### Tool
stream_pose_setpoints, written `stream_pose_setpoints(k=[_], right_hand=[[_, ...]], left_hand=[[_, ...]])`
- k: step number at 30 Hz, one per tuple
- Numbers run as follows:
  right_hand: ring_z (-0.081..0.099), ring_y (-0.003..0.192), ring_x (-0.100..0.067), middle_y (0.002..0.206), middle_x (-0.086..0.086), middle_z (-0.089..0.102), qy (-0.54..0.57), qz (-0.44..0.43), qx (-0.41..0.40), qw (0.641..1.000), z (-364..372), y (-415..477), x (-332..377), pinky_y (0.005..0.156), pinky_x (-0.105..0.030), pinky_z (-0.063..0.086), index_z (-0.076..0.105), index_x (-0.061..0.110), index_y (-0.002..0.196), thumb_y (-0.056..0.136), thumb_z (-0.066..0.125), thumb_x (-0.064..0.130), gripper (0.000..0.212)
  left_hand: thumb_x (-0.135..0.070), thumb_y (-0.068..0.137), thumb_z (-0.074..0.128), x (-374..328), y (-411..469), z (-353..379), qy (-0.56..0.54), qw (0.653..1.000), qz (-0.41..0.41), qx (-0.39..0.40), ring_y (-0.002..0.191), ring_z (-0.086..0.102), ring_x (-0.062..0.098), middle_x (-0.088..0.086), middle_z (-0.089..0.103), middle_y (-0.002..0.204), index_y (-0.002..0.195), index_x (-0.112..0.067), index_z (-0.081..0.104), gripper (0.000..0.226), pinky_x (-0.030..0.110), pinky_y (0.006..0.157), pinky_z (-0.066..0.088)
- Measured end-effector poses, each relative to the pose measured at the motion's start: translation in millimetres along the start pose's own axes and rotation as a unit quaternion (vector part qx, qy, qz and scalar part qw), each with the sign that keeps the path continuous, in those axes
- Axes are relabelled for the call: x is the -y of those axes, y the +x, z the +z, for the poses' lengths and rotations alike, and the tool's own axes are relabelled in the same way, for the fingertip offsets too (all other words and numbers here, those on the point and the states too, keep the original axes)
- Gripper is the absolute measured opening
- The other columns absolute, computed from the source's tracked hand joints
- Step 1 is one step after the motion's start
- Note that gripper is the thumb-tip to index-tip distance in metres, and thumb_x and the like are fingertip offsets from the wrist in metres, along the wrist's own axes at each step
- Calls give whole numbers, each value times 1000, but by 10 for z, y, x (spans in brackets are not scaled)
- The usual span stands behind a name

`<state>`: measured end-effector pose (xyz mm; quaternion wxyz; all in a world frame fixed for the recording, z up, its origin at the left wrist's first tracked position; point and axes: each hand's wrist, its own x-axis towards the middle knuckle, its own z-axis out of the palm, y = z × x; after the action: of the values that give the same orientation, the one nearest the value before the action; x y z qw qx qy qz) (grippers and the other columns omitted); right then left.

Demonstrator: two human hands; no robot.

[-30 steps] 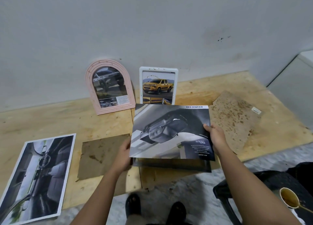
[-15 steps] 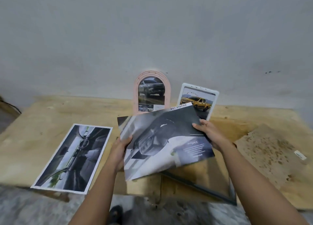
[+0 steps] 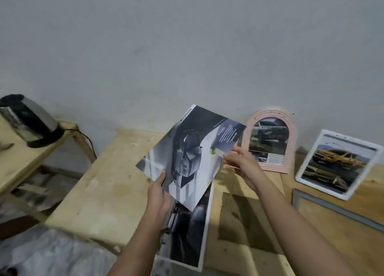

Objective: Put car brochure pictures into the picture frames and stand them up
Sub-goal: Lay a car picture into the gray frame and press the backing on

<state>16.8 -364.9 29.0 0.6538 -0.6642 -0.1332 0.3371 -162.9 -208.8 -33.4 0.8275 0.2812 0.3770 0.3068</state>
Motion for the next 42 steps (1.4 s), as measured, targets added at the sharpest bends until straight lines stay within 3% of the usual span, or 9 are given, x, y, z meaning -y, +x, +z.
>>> stream_pose_setpoints(k=[4, 7, 11, 14, 22, 25, 27, 34, 42], right_hand=[[65, 84, -25, 100, -11, 68, -71, 17, 8, 997, 1079, 227, -371, 76, -35, 54, 61, 8, 104, 88, 59, 5, 16], [59, 74, -25, 91, -13, 65, -114, 35, 12, 993, 1669, 339, -604, 63, -30, 46, 59, 7, 99, 89, 54, 3, 12], [53, 63, -18, 82, -8, 59, -178, 85, 22, 980, 2170, 364, -936, 61, -29, 40, 57, 13, 94, 85, 57, 7, 10], [48, 60, -21, 69, -7, 51, -209, 108, -15, 972, 2415, 376, -1132, 61, -29, 36, 47, 13, 75, 79, 68, 13, 21], [53, 82, -21, 83, -2, 53, -304, 108, -17, 946, 2882, 440, -1383, 65, -34, 49, 44, 14, 111, 76, 68, 2, 44], [51, 81, -28, 87, -11, 51, -382, 74, 29, 921, 2961, 421, -1478, 63, -41, 46, 41, 9, 100, 75, 62, -6, 36], [46, 85, -28, 93, -13, 47, -406, 38, 42, 912, 2996, 410, -1571, 57, -27, 37, 41, 7, 94, 71, 61, -7, 34], [39, 118, -30, 129, -14, 41, -502, -3, 104, 859, 3002, 386, -1709, 94, -27, 35, 48, 5, 128, 78, 63, 9, 53], [40, 118, -29, 127, -13, 42, -479, 47, -95, 871, 2132, 335, -1451, 96, -33, 37, 58, 8, 113, 82, 61, 10, 31]], left_hand=[[-3, 95, 46, -525, 251, -631, 62, 998, 13, 13, 97, 68, 26, 19, 68, 108, 114, 6, 58, 24, 33, 79, 56], [1, 89, 57, -913, 383, -1190, 134, 986, 44, -84, 83, 67, 21, 11, 67, 93, 103, -4, 52, 16, 26, 59, 50], [-4, 78, 72, -1160, 468, -1854, 286, 937, 87, -178, 70, 50, 19, 5, 48, 76, 114, 2, 47, 44, 31, 61, 42], [-1, 73, 76, -1174, 413, -2122, 355, 903, 130, -204, 84, 52, 24, 7, 53, 92, 108, -8, 47, 46, 33, 72, 45], [-4, 64, 84, -1134, 488, -2551, 442, 857, 136, -227, 119, 44, 30, 18, 45, 128, 130, 0, 35, 83, 38, 98, 41], [-17, 65, 85, -1142, 514, -2592, 558, 787, 104, -242, 121, 38, 35, 21, 39, 131, 126, 1, 43, 77, 36, 93, 39], [-29, 70, 81, -1136, 541, -2622, 661, 703, 118, -235, 132, 26, 36, 22, 34, 140, 122, -2, 47, 68, 41, 104, 32], [-33, 99, 36, -1040, 648, -2444, 836, 539, 85, -53, 146, -2, 29, 10, 8, 158, 150, -18, 17, 56, 46, 117, 2], [-75, 80, 31, -909, 732, -2351, 846, 530, 49, -32, 144, -9, 35, 19, -5, 156, 150, -11, 3, 99, 45, 116, 1]])
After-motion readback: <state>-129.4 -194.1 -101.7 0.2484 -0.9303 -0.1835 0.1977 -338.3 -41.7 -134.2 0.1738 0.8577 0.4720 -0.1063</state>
